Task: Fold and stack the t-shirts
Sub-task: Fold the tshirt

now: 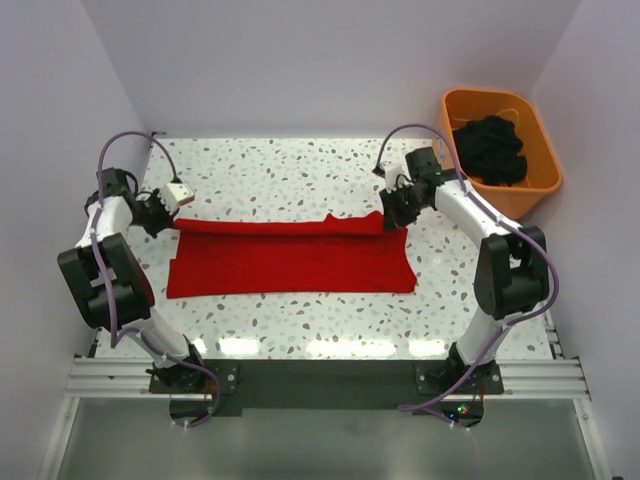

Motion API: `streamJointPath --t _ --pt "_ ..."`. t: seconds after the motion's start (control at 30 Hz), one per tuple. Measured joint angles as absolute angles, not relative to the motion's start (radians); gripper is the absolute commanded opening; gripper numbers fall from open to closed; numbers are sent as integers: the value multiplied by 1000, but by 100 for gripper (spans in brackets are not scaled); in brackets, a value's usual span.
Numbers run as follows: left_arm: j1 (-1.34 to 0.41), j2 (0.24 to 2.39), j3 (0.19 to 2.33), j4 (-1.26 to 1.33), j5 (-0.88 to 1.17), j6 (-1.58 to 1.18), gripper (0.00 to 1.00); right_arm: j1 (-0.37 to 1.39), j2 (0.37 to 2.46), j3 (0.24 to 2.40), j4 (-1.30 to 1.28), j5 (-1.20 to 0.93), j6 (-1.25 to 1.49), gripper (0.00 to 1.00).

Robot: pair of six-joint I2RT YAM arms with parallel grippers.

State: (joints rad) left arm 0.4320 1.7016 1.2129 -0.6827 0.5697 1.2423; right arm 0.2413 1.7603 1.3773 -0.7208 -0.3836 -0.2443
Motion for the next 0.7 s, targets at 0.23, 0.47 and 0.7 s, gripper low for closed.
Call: streamJointPath --t 0.23,0.47,0.7 --pt "437 1697 1174 -678 560 1244 0 242 1760 1312 -720 -383 -245 0" --pt "438 1717 1166 -671 546 1236 0 244 1767 1314 -720 -383 -247 0" --pt "438 1737 1258 -683 559 1192 0 242 1789 1406 -751 -385 -252 0"
